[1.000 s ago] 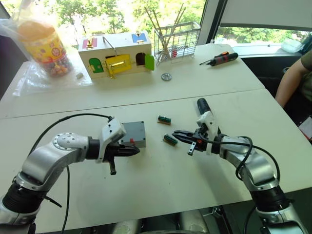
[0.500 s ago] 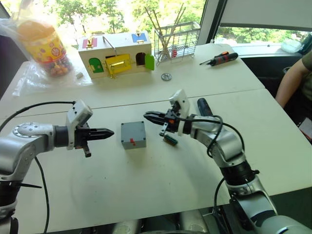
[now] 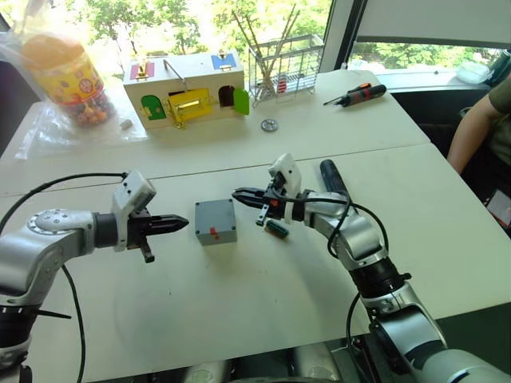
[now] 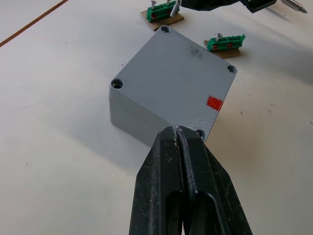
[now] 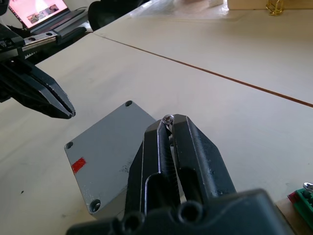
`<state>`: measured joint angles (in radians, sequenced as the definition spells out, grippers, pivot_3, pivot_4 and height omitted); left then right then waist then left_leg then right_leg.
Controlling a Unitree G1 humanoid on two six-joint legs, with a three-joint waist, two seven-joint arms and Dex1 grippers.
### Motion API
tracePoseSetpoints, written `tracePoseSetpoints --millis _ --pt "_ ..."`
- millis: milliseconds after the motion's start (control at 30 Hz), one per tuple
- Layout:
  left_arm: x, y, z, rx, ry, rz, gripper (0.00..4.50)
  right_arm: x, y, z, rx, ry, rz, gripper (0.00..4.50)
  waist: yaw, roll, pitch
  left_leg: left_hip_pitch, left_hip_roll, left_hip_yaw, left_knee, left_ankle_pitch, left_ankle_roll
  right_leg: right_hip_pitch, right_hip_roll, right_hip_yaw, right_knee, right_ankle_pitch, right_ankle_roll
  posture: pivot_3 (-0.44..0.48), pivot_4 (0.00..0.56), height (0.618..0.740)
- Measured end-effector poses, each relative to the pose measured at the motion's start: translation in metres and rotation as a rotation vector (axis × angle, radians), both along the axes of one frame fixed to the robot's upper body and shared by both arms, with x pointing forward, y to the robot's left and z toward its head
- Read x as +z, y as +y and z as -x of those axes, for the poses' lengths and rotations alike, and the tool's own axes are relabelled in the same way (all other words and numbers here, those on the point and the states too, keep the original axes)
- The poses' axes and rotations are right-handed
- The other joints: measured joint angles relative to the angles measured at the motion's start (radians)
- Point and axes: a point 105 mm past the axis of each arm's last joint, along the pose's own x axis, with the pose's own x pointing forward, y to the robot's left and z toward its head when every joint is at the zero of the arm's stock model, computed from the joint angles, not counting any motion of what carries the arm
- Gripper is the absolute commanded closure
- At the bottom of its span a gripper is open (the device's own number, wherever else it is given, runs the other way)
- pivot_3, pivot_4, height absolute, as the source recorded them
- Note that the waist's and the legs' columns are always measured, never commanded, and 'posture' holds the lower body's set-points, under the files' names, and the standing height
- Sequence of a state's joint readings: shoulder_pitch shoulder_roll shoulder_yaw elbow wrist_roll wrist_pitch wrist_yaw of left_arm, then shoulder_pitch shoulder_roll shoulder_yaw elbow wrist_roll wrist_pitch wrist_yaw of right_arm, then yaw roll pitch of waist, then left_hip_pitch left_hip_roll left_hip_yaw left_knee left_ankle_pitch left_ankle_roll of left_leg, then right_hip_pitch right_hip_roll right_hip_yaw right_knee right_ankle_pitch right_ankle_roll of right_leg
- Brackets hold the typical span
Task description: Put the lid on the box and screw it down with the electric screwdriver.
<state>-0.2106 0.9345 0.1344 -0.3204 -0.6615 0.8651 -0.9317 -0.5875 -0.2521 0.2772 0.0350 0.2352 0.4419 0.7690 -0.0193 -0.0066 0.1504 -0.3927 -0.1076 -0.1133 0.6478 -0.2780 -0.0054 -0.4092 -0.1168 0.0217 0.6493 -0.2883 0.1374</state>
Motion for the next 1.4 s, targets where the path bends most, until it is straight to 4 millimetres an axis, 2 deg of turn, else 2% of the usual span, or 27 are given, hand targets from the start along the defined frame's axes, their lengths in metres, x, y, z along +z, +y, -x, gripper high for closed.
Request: tracePoseSetpoints --millis 267,467,1400 --pt "0.001 0.000 -0.002 0.002 -0.012 -0.002 4.50 -0.003 0.007 0.002 0.016 0.004 -0.002 4.46 0.001 0.000 0.000 0.000 0.000 0.000 0.000 0.000 0.000 0.000 0.000 0.000 0.000 0.000 0.000 0.000 0.150 0.740" --pt "0.002 -0.001 -0.004 0.005 -0.032 -0.009 4.50 -0.009 0.005 -0.002 0.002 0.005 0.011 4.46 0.001 0.000 0.000 0.000 0.000 0.000 0.000 0.000 0.000 0.000 0.000 0.000 0.000 0.000 0.000 0.000 0.150 0.740" --pt "-0.007 -0.007 -0.008 -0.008 -0.028 -0.015 4.50 -0.009 0.003 -0.004 -0.010 0.016 0.002 4.46 0.000 0.000 0.000 0.000 0.000 0.000 0.000 0.000 0.000 0.000 0.000 0.000 0.000 0.000 0.000 0.000 0.150 0.740"
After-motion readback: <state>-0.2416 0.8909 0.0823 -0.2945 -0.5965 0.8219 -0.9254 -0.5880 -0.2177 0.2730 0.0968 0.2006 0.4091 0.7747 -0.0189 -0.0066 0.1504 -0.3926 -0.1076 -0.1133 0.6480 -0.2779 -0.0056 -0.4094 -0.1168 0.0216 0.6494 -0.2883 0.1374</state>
